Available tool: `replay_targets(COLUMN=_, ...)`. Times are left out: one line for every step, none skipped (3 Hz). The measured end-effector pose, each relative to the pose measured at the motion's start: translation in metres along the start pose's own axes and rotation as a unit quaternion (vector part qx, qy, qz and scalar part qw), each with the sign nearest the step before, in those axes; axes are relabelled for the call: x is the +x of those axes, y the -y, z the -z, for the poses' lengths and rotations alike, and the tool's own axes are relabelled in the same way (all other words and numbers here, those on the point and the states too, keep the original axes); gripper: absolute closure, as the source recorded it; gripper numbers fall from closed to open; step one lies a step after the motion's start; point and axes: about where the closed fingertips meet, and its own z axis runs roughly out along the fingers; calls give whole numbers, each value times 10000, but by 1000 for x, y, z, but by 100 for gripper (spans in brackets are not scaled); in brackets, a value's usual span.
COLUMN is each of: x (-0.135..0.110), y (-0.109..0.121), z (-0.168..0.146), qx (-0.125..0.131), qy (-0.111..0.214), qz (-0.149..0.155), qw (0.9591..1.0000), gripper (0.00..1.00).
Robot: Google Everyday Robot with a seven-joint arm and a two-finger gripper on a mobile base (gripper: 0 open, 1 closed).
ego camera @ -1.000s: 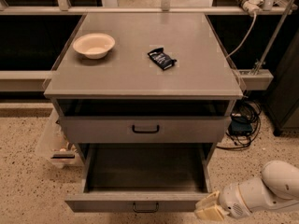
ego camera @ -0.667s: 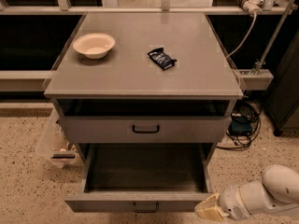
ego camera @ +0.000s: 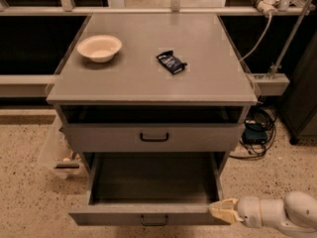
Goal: Close middle drawer
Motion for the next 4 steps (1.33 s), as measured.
replay_targets(x=0, y=7, z=0, qx=21, qy=151, qz=-25, qw=9999, gripper=100)
replay_targets(x=-2, y=17, z=4, qx=98, qy=321, qz=-34, qw=9994, gripper=100)
replay_targets(x=1, y=27, z=3, qx=121, qy=409, qz=-86, qw=9991, gripper=100)
replay_targets(x=-3, y=26, z=4, qx=121, qy=409, qz=-86, qw=9991, gripper=100)
